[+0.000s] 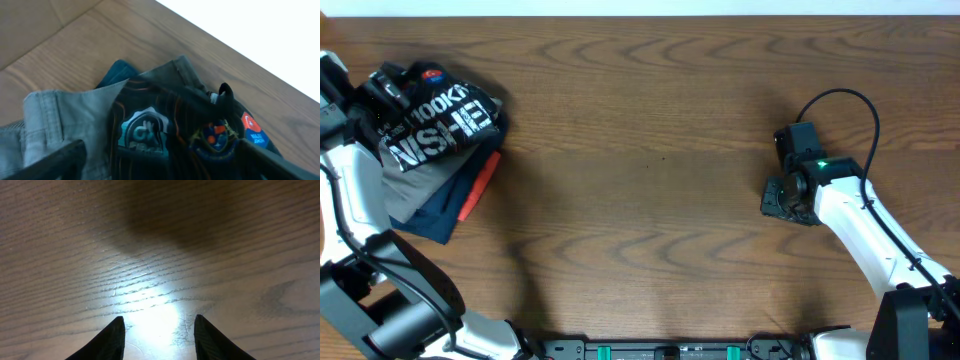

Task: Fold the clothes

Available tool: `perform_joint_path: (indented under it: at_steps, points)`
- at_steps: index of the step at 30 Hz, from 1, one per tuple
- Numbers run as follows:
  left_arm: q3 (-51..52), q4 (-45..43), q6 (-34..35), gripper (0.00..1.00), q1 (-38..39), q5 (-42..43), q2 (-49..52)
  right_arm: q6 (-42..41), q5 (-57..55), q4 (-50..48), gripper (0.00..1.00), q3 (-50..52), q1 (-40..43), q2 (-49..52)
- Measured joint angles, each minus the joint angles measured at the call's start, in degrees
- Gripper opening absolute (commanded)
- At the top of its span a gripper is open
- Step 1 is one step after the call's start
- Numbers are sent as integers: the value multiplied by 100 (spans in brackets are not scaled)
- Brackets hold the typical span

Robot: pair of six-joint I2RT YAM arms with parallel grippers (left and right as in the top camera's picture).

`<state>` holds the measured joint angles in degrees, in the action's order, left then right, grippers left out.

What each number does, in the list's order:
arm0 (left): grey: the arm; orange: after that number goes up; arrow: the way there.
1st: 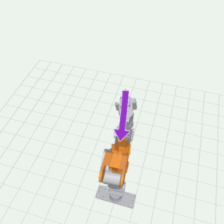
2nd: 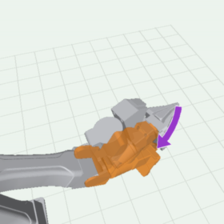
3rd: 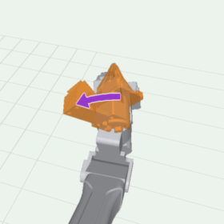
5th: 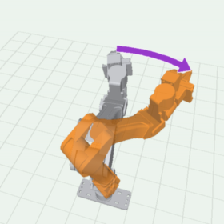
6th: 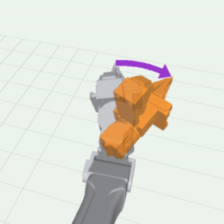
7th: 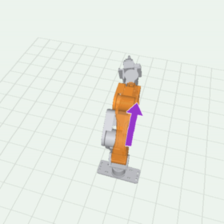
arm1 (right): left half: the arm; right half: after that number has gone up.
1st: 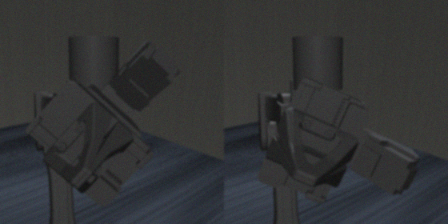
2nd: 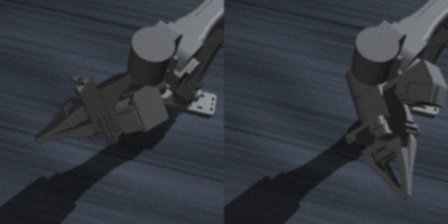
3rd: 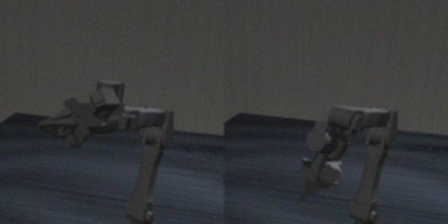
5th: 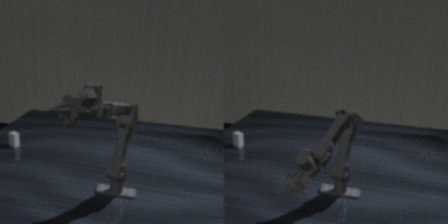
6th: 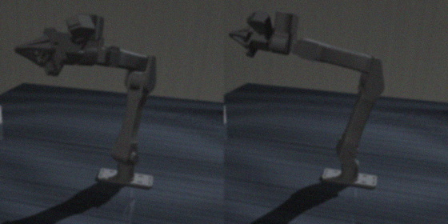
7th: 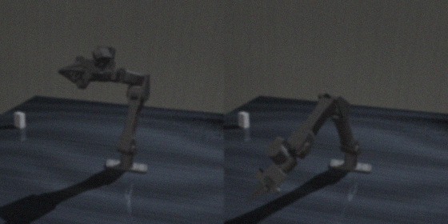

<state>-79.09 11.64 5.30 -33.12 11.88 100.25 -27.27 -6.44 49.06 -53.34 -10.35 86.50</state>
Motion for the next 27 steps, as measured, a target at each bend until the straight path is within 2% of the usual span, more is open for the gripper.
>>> perform_joint_path:
  at_steps: [8, 13, 17, 19, 20, 27]
  points:
    - [-466, -459, 411, 98, 2, 557, -420, 35, 2, 20, 46, 0, 0, 0]
    - [-903, -358, 645, 98, 109, 1294, -981, 57, 68, -76, 66, 0, 2, 0]
    - [-990, 619, 608, 98, 625, 1690, -1091, 70, 358, -363, 79, -2, 2, 0]
    - [-975, 1237, 426, 98, 1097, 1775, -968, 70, 562, -560, 90, -2, 2, 0]
    - [-970, 1493, 350, 98, 1305, 1775, -898, 68, 667, -656, 98, -4, 2, 0]
    - [-911, 3532, -20, 98, 2796, 1574, -332, 588, 1325, -1152, 99, -13, 4, 0]
